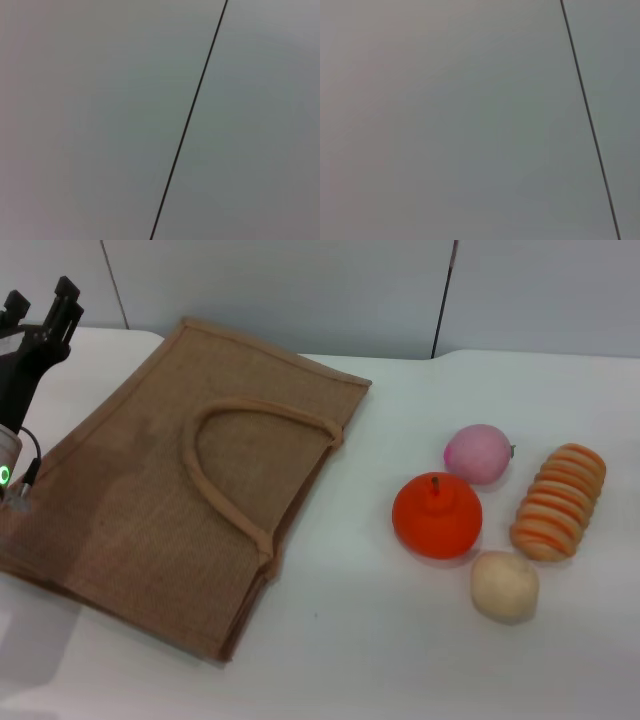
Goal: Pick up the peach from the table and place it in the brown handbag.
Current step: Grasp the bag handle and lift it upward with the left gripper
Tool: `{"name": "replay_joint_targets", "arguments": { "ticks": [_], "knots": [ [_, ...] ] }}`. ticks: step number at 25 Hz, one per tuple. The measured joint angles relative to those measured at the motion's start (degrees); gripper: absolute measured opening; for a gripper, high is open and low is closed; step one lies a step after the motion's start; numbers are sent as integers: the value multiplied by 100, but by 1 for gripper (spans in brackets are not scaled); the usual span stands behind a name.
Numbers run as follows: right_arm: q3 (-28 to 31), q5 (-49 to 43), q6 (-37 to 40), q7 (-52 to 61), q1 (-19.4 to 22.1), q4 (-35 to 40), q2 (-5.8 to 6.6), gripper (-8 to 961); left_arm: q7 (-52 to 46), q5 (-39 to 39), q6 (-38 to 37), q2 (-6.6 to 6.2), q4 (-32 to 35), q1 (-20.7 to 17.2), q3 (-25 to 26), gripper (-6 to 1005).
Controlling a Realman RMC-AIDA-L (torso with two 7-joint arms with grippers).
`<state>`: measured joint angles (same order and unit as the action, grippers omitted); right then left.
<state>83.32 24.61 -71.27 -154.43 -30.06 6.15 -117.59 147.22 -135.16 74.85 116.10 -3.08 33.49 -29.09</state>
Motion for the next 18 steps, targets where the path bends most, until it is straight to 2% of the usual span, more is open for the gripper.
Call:
{"name": "replay_joint_targets", "arguments": {
  "ticks": [13,16,18],
  "knots": [
    [0,0,0,0,10,0,0,874,-17,64,-70,-11,0,6,-4,734],
    [2,0,0,0,14,4,0,873,-240,302,-184,-45,0,35,-22,733],
    [6,0,0,0,16,18,0,873,-549,543,-413,-111,0,90,-23,732]
  ]
}}
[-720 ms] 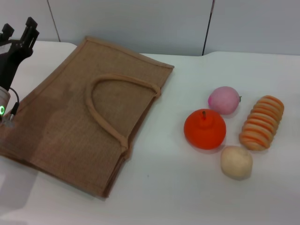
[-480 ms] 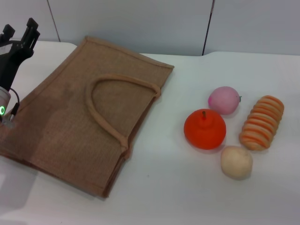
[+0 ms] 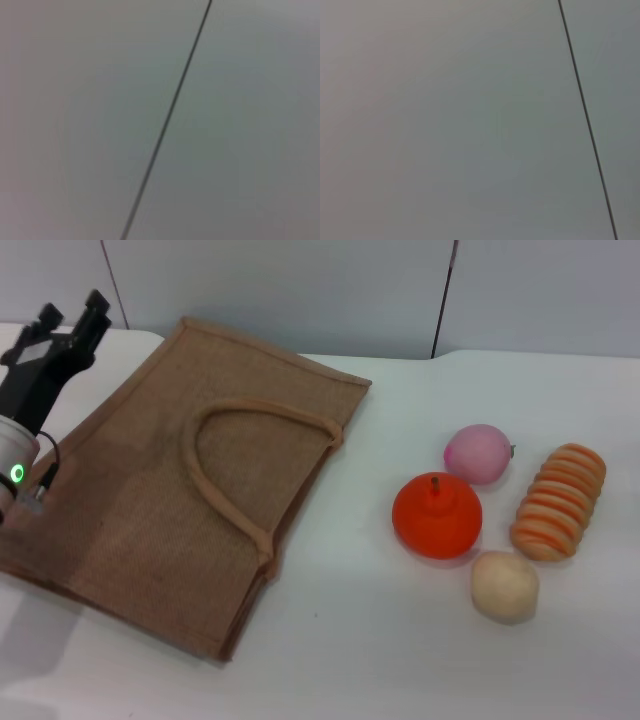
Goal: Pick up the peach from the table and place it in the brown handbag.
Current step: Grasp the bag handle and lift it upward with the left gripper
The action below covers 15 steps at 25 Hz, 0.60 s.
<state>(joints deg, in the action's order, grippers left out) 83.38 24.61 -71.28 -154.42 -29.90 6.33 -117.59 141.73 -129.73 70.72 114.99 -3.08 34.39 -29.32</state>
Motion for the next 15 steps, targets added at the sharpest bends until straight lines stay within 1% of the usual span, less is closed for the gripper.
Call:
{"name": "replay_joint_targets", "arguments": {
  "ticks": [2,3,4,5,6,8,11,15],
  "knots": [
    [3,-1,-1,0,2,5,0,872,-311,220,-274,-78,0,65,-2,731],
    [3,-1,-1,0,2,5,0,872,-594,460,-566,-154,6,131,-3,730],
    [3,0,-1,0,2,5,0,872,-768,599,-721,-197,11,175,-2,730],
    [3,0,-1,0,2,6,0,871,-1094,896,-1035,-258,52,239,-3,729],
    [3,0,-1,0,2,8,2,871,-1215,998,-1142,-279,70,264,-3,729],
    [7,0,-1,0,3,8,5,871,-1777,1600,-1618,-340,227,368,-3,728],
    [11,0,-1,0,3,8,6,870,-2307,2339,-1985,-343,480,469,-3,726],
    [15,2,-33,0,3,72,8,869,-3149,3487,-2296,-309,858,514,-4,724]
  ]
}}
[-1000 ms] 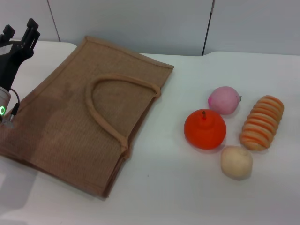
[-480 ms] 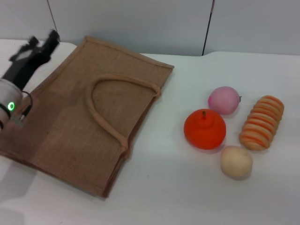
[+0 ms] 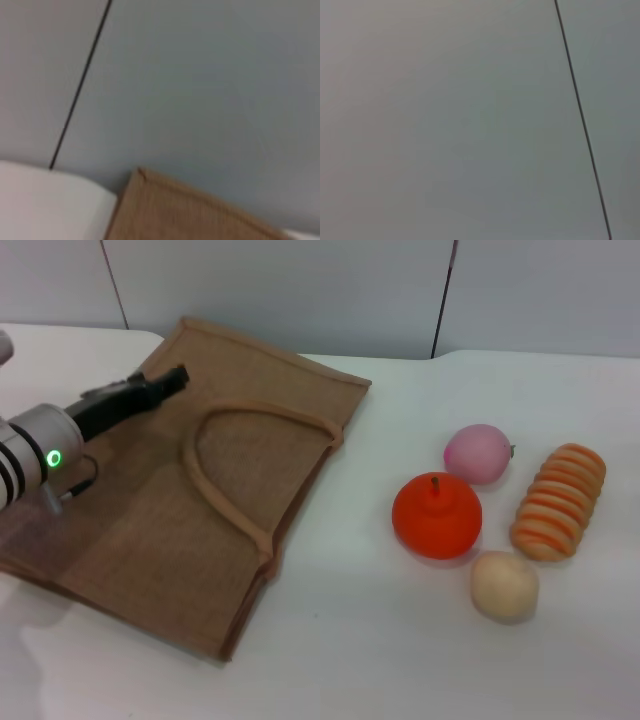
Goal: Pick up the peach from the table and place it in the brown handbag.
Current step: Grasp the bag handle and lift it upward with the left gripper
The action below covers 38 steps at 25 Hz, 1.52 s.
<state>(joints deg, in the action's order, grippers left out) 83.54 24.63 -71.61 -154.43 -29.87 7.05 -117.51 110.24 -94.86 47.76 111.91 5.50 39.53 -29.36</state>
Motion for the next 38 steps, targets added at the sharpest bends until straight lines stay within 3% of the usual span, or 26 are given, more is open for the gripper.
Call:
{"name": "replay_joint_targets", "arguments": {
  "ticks": [3,7,13,28,38],
  "knots": [
    [7,21,-9,0,10,26,0,868,-1231,1178,-54,10,467,-12,0,723],
    [21,33,-11,0,13,50,0,867,-2092,2087,-42,58,912,-1,1,721],
    [24,33,-12,0,-3,51,1,866,-3190,3500,-18,418,1956,22,-7,718],
    [22,43,-11,0,-9,51,0,862,-3362,3759,-4,420,2085,99,-790,710],
    [22,42,-12,0,-10,41,0,859,-3790,4180,4,395,2076,179,-871,705]
  ]
}}
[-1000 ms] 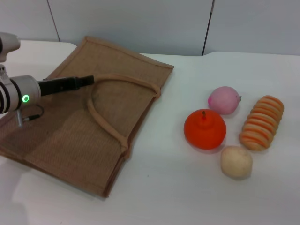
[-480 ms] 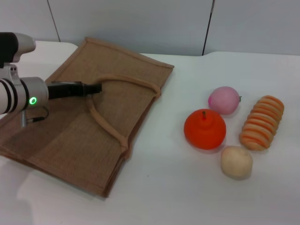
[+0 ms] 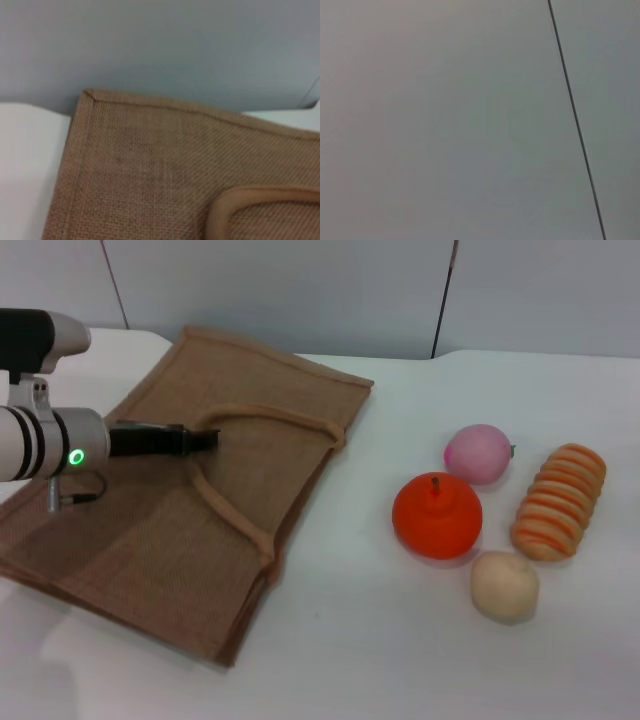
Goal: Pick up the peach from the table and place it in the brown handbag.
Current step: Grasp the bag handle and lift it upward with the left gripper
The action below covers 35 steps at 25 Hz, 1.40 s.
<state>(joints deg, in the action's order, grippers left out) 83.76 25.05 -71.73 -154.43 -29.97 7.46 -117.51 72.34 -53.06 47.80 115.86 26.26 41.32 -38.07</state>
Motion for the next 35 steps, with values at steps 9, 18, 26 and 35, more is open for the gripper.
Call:
{"name": "replay_joint_targets", "arguments": {
  "ticks": [9,18,26,35],
  "knots": [
    [0,0,-5,0,0,-8,0,857,-567,539,-60,-14,8,157,-6,469],
    [0,0,-8,0,6,6,0,855,-509,405,12,22,26,153,29,413],
    [-4,-36,-8,0,5,6,0,853,35,-756,886,41,443,-192,27,338],
    [-332,-507,-210,0,-37,-10,47,851,1143,-2666,2038,-5,608,-781,67,132]
  ]
}}
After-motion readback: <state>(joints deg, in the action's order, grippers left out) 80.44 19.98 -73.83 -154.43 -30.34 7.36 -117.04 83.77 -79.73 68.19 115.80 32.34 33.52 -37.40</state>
